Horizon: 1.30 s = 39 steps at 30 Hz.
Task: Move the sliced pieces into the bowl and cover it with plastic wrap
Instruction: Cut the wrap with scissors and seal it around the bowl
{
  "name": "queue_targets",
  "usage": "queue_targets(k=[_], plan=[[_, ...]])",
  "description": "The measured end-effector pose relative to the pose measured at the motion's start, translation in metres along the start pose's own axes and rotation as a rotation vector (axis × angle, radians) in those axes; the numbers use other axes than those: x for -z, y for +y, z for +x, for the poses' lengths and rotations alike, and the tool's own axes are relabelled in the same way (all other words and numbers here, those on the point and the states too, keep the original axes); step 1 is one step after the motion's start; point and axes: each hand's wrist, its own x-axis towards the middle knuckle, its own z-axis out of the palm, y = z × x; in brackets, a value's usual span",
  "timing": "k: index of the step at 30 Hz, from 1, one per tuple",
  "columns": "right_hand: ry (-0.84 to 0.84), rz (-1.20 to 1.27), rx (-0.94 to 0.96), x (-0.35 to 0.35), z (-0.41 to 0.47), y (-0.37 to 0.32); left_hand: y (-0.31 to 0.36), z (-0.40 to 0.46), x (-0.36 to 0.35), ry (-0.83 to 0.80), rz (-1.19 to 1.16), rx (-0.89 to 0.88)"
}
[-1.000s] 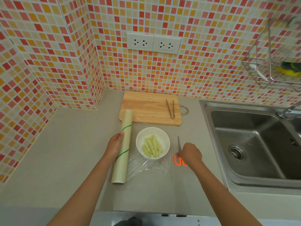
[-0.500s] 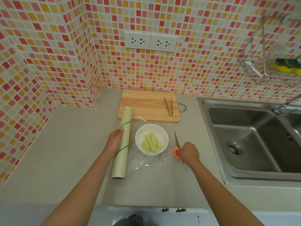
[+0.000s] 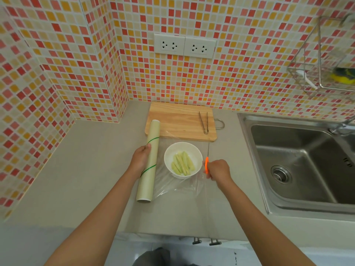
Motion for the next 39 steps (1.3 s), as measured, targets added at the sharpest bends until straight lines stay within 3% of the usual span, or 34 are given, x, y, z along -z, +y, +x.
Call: queue_targets(k=[5, 13, 32, 39], plan=[[-0.274, 0.282, 0.028, -0.016, -0.055, -0.006, 0.004, -0.007, -0.002, 0.002, 0.004, -0.005], [-0.579, 0.272, -0.045, -0.045, -0.108, 0.03, 0.002, -0.01, -0.006, 0.077, 0.071, -0.003], [-0.613, 0.013, -0.221, -0.075, -0.154, 0.076, 0.009, 0.003, -0.007, 0.028, 0.105, -0.041], [-0.625, 0.142, -0.185, -0.101, -0.148, 0.056, 0.007, 0.008, -0.003, 0.017, 0.117, -0.037]])
